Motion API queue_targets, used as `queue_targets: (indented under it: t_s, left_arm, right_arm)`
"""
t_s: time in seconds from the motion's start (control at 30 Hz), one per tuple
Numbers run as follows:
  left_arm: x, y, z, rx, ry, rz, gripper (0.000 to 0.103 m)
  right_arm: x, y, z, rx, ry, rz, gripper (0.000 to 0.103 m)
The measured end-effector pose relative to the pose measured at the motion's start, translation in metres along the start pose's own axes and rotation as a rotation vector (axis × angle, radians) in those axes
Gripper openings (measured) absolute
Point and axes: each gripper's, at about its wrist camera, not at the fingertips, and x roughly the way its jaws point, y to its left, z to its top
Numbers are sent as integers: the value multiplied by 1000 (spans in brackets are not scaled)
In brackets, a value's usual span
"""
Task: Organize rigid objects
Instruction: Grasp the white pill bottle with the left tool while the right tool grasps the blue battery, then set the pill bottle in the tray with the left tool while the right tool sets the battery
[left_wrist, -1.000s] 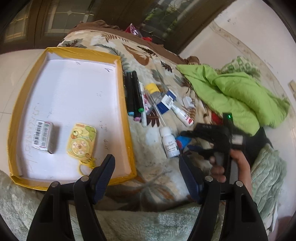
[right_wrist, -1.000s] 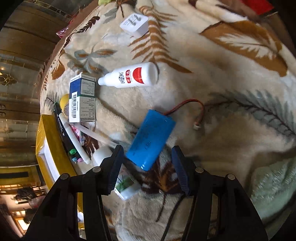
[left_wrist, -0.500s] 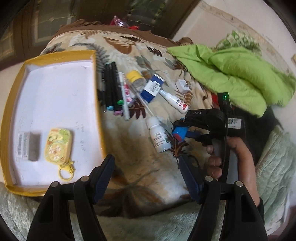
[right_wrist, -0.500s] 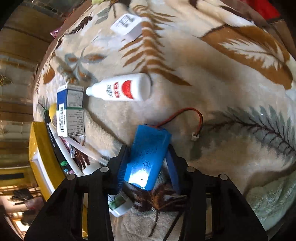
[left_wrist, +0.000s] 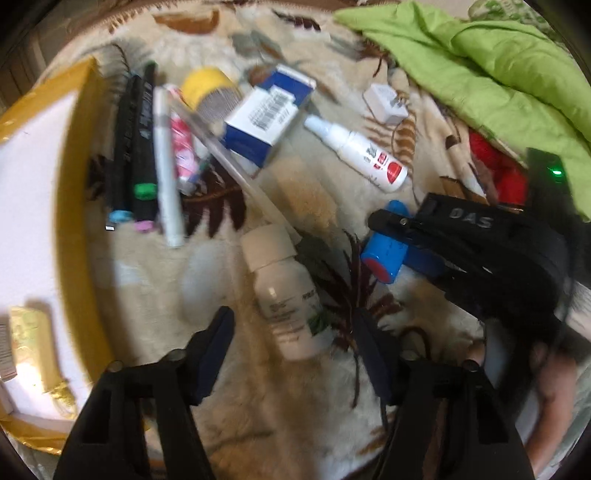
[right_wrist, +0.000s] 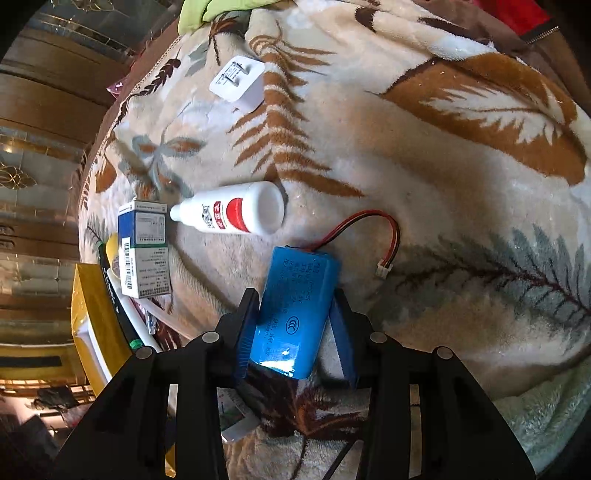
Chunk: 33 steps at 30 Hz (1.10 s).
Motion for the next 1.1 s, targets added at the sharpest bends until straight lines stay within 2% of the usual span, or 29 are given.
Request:
queue_targets:
  t_s: [0.07, 0.17, 0.27, 0.37, 0.47, 0.6, 0.7, 0.77, 0.87, 0.97, 1.03, 1.1]
  left_arm:
    - [11, 2, 2, -19, 23, 14, 47]
    - [12, 6, 0, -47, 17, -1, 40]
    - [5, 15, -6, -69, 8, -36, 39]
    - [-7, 33, -15, -112, -8, -104, 38]
    - [-30, 55, -24, -170, -33, -194, 36]
    - [-65, 83, -37, -199, -82, -267, 34]
    - [-87, 99, -47, -220, -127, -297, 34]
    - [-97, 106, -53, -244, -149, -325, 34]
    - [-110, 124, -58, -301, -197, -378, 34]
    - [-120, 143, -57, -336, -229, -407, 34]
    - [-125, 150, -56, -352, -245, -434, 34]
    - [-129, 156, -57, -365, -255, -461, 34]
  right_arm:
    - [-4, -5, 2, -1, -9, 7, 39]
    - [-11, -14, -4, 1, -24, 24, 39]
    - [-13, -11, -6, -12, -37, 41, 39]
    - [-13, -5, -11, -48, -34, 25, 39]
    - [-13, -6, -12, -30, -36, 33, 39]
    - [-18, -6, -16, -19, -46, 50, 39]
    - [-9, 10, -24, -109, 21, 9, 39]
    - [-8, 18, -29, -146, 25, -31, 39]
    - [-19, 10, -28, -101, 6, 43, 39]
    - [-31, 18, -32, -132, -35, 62, 38]
    - [-32, 22, -36, -138, -24, 46, 38]
    - [-28, 13, -36, -93, 2, 51, 38]
